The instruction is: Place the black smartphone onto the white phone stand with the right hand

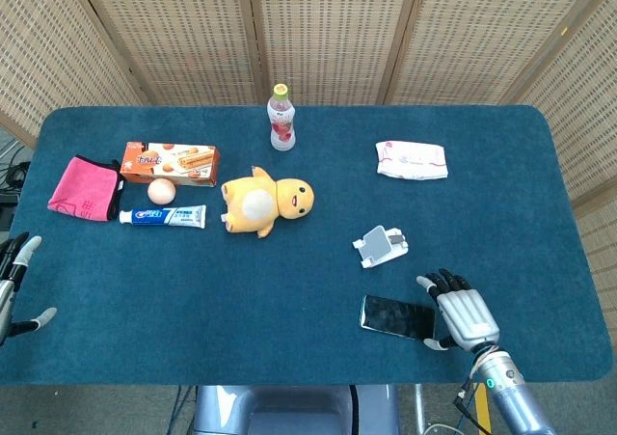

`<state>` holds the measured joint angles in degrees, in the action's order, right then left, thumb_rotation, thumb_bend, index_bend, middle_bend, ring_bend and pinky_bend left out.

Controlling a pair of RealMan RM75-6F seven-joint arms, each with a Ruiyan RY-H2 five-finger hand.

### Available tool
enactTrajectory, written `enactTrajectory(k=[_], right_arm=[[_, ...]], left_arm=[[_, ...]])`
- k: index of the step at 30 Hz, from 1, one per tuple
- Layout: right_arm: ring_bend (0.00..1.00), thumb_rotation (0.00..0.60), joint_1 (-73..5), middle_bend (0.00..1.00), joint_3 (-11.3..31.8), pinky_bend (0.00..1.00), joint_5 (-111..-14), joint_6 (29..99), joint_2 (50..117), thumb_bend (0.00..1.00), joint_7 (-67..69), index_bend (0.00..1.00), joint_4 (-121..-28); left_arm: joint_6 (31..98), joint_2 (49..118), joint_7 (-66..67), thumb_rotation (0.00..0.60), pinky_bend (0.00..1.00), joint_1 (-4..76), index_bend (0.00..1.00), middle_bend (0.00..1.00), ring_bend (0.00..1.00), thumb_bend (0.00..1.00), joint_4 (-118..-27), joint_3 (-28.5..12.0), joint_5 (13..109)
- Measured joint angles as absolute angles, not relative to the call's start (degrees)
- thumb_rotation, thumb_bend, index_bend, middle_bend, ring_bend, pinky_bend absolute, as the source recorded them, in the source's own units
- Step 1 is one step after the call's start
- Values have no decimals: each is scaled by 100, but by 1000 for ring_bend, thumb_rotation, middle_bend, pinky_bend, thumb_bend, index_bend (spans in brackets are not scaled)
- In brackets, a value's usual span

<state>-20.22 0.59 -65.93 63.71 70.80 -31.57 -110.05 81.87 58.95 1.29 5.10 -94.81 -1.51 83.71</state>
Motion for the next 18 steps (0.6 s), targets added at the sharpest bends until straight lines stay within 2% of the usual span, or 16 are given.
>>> enactTrajectory(k=[6, 18], right_arm=[[127, 600, -2124, 196, 104, 191, -5923, 6713, 7775, 0, -3958, 170, -11032], [131, 600, -2307, 207, 52, 193, -5355, 6744, 8201, 0, -4267, 180, -10908]], left_arm=[[8138, 5891, 153, 600, 0, 533, 0, 0, 0, 0, -9504, -164, 8324], [8074, 5917, 228, 600, 0, 561, 0, 0, 0, 0, -9507, -163, 8270]])
